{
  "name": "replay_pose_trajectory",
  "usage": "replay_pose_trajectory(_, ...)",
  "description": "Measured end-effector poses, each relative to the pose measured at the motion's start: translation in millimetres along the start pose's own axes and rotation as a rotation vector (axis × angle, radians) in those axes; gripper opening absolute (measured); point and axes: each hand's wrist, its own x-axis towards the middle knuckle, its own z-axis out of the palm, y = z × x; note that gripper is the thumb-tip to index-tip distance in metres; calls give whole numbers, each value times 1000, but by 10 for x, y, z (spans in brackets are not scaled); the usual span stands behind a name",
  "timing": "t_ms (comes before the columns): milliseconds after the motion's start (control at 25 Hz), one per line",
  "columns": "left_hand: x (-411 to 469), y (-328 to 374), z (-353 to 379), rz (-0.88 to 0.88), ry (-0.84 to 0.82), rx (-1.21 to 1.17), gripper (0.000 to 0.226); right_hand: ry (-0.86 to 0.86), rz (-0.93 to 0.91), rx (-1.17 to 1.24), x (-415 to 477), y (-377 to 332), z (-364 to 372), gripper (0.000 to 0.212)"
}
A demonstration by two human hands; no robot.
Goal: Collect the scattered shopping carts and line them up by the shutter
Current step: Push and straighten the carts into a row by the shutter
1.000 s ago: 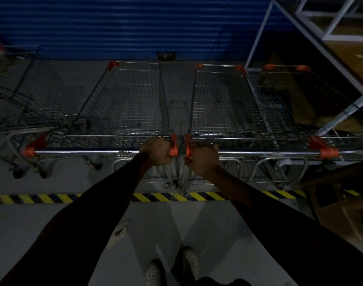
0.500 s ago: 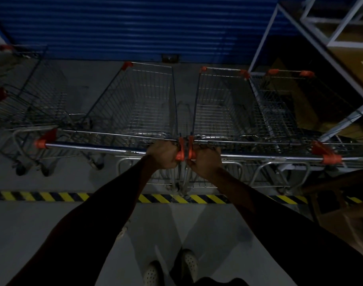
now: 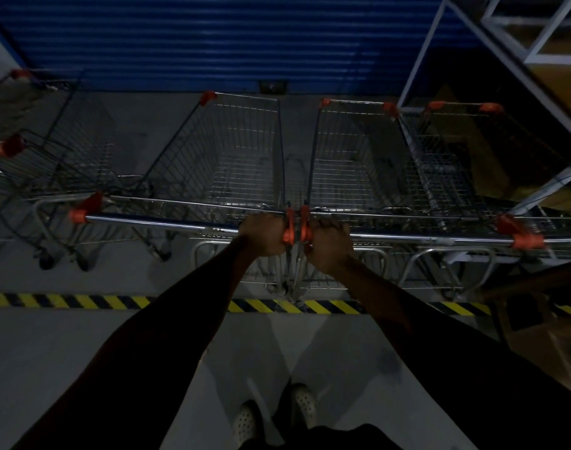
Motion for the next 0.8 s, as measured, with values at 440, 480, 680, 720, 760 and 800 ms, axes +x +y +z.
replay_pose_trajectory(440, -485, -967, 15, 136, 42, -78, 65, 344, -30, 124, -154, -1225, 182, 68)
replay_pose_trajectory(480, -621, -1208, 8, 123, 84, -72, 65, 338, -29, 117, -170, -1451, 212, 68)
replay_pose_trajectory(680, -1623, -2808, -70, 43, 256, -8, 67, 281, -96, 162, -222, -2938, 337, 68)
replay_pose_trajectory(720, -1834, -3143, -114, 1, 260, 6, 73, 280, -126, 177, -230, -3261, 362, 68)
replay_pose_trajectory(760, -2069, -3501, -148, -44, 275, 8, 75, 285, -169, 199, -230, -3633, 384, 68)
replay_pose_trajectory(800, -2282, -3788, -191, -85, 275, -12, 71, 286, -207, 239, -224, -3960, 394, 69)
